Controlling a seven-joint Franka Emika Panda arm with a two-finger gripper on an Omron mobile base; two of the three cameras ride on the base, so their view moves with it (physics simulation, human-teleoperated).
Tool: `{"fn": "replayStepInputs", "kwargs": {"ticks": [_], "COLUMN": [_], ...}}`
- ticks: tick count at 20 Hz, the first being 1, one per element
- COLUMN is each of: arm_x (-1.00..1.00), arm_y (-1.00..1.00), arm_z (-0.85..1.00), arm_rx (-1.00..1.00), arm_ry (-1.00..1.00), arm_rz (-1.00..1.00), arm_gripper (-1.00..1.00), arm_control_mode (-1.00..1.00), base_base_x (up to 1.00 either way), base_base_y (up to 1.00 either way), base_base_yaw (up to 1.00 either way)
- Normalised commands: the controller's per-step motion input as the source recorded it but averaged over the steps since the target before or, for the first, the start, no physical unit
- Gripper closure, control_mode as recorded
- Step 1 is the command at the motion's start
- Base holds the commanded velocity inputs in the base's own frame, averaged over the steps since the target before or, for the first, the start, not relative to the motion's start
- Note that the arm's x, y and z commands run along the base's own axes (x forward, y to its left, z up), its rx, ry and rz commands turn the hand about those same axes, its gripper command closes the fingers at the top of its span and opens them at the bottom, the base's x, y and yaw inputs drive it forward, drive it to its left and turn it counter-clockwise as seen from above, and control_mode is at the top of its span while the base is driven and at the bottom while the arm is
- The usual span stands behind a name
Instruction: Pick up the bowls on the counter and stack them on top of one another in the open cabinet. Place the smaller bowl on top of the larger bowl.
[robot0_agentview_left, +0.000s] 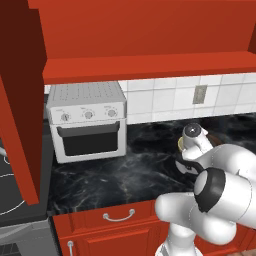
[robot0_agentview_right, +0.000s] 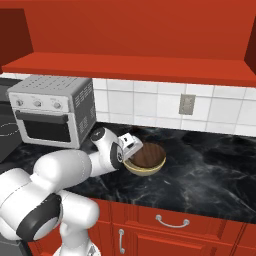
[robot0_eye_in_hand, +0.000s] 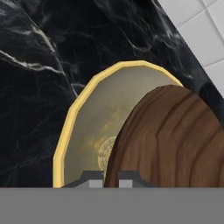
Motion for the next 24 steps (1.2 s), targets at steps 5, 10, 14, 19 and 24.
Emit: {"fn": "replayStepInputs", "kwargs": {"ticks": [5,10,14,19,24], "arm_x": [0.0,0.0,0.0,0.0,0.0], "arm_y": [0.0,0.0,0.0,0.0,0.0], "arm_z": [-0.07,-0.03,-0.01,-0.01,-0.02], "arm_rx": [0.0,0.0,0.0,0.02,0.0], "arm_ry": [0.0,0.0,0.0,0.0,0.0], "arm_rz": [0.03,0.04,0.06,0.06,0.05], "arm_gripper": [1.0,1.0,1.0,1.0,-1.0], "arm_control_mode": [-1.0,-1.0,-1.0,-1.0,-1.0], "base_base_x": [0.0,0.0,0.0,0.0,0.0], "base_base_y": [0.0,0.0,0.0,0.0,0.0], "base_base_yaw": [0.0,0.0,0.0,0.0,0.0]}}
